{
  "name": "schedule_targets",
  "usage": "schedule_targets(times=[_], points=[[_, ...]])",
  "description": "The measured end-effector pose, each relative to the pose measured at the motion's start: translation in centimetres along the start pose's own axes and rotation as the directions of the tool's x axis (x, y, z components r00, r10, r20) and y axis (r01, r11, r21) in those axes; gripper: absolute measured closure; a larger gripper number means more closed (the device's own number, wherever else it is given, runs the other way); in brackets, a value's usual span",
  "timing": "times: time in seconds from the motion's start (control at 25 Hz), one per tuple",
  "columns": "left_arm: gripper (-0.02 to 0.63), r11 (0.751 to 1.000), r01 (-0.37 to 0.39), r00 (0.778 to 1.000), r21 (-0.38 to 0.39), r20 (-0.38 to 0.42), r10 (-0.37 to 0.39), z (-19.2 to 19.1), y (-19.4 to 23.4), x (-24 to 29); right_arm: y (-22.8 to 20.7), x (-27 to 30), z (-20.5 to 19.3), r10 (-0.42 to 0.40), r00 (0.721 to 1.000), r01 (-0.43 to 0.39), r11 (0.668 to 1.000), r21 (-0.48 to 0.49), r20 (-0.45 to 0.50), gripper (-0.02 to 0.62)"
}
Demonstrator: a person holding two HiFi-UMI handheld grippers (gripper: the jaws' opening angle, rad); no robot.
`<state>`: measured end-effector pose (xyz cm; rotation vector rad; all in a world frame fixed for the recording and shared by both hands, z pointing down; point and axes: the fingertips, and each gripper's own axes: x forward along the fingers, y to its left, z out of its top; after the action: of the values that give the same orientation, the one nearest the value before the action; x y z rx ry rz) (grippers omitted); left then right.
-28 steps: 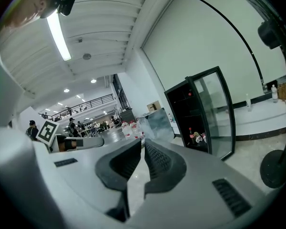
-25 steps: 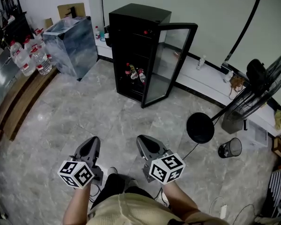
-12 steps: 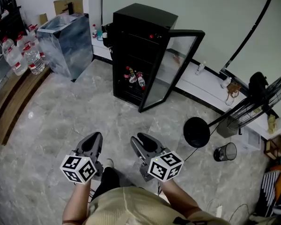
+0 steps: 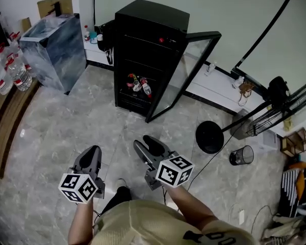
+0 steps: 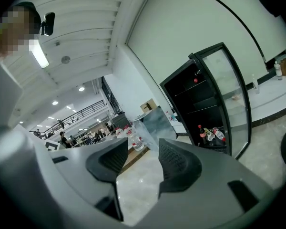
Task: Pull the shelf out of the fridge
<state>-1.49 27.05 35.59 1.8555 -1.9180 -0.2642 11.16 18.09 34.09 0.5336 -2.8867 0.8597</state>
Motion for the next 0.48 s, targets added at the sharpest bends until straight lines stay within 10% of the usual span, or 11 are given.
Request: schedule_targets(times=[0.48], points=[[0.588, 0.998, 0.067, 0.997, -0.002, -0.042, -0.067, 1.9, 5.8, 5.4, -3.8, 7.2, 0.9, -0.086, 0.995, 0.078, 0.986, 0.145, 0.053, 0.4]])
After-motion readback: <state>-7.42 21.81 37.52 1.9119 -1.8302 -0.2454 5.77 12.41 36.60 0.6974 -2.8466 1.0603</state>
